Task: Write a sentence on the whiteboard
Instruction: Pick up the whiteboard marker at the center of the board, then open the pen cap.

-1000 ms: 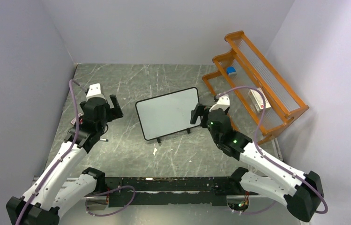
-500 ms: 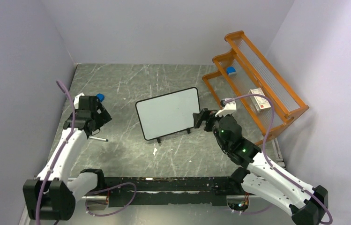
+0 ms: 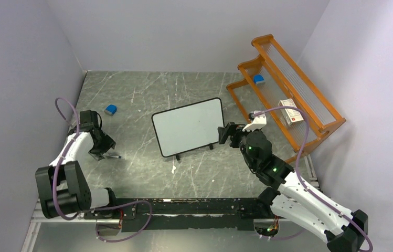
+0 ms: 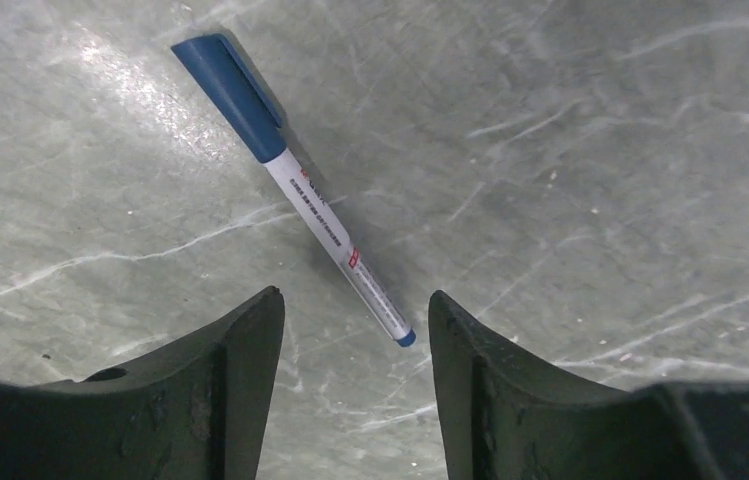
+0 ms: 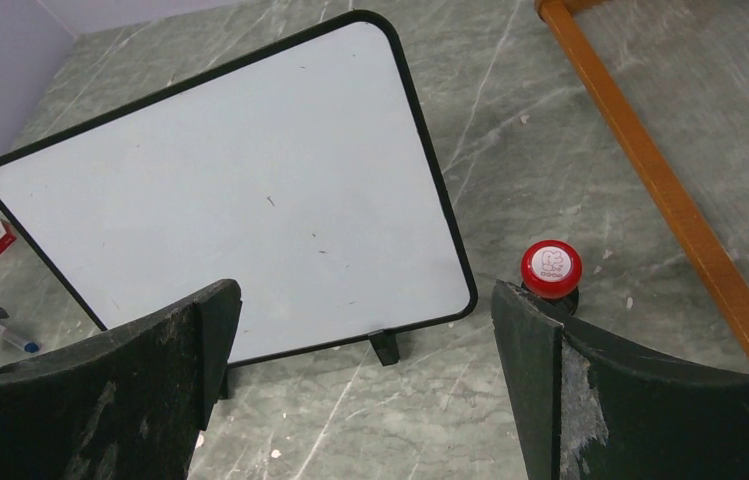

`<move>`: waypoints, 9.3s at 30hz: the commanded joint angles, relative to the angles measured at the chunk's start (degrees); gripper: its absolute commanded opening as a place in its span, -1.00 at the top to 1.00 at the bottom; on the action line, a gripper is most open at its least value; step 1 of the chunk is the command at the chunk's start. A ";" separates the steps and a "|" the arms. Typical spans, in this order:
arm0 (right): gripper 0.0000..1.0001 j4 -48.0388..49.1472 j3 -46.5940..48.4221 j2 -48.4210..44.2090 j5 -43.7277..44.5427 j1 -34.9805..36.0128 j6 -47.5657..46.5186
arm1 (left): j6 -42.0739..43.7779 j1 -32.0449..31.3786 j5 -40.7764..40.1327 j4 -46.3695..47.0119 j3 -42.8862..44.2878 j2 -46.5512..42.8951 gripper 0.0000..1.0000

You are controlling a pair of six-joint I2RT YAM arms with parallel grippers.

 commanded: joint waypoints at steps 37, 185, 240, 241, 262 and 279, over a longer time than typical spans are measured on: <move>-1.00 -0.52 1.95 0.22 -8.77 0.20 -4.46 | -0.29 1.27 13.73 8.47 -2.63 -2.62 0.90; 1.00 14.66 11.78 16.54 -79.05 -10.52 -11.51 | 46.14 -39.30 65.85 10.33 17.19 -12.16 -0.37; 0.47 27.26 11.25 22.73 -85.10 -7.91 -2.31 | 42.80 -38.71 73.99 18.47 13.10 -12.10 0.90; 0.47 27.35 11.23 22.62 -85.10 -7.89 -2.28 | 42.77 -38.69 74.04 18.51 13.09 -12.17 0.90; 1.00 29.53 9.30 17.97 -88.65 -10.93 -0.91 | 43.24 -36.00 72.24 16.88 11.03 -15.01 0.90; 1.00 16.51 10.79 14.04 -76.24 -16.17 -7.40 | 36.43 -33.09 36.74 15.93 11.71 -20.56 0.90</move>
